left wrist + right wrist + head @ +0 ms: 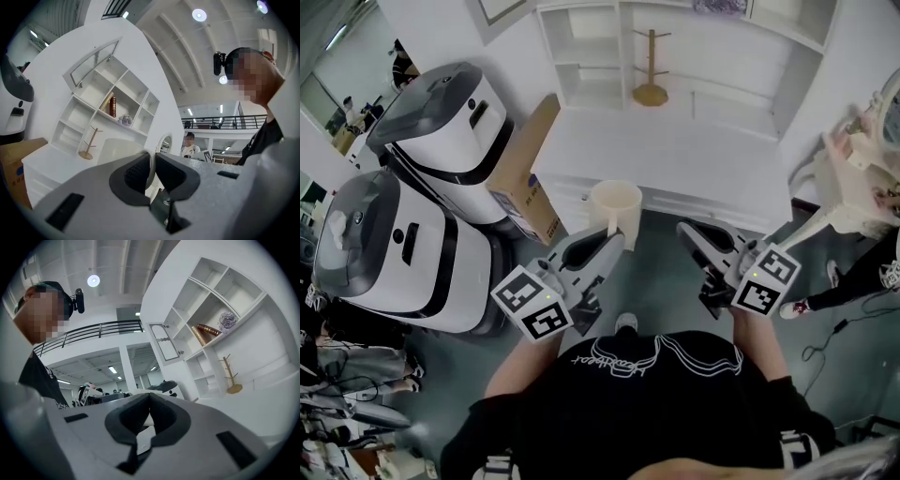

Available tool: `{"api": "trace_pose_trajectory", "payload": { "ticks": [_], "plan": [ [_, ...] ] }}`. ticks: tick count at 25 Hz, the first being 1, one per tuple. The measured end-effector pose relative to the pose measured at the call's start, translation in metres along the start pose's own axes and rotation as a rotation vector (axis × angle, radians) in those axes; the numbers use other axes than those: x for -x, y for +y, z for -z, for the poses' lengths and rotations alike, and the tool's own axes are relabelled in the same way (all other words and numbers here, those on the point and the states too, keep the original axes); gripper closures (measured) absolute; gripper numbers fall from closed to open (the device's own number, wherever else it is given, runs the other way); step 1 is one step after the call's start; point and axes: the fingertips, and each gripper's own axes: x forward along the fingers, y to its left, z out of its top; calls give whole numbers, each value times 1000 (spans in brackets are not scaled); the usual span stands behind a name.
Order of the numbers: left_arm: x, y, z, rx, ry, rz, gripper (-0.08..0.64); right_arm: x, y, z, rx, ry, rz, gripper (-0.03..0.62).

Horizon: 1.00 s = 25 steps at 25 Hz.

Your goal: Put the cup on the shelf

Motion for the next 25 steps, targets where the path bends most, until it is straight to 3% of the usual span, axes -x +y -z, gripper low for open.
{"api": "trace_pose_trajectory", "payload": {
  "ticks": [10,18,25],
  "plan": [
    [-33,96,-45,-55,-6,39,520,-82,-63,-32,54,21,67,586],
    [-49,139,-64,-66,-21,35,520,-123,-84,-35,66,33,39,586],
    [-81,183,-77,-67,-31,8,520,-158,-130,-55,73,12,-13,586]
  ]
}}
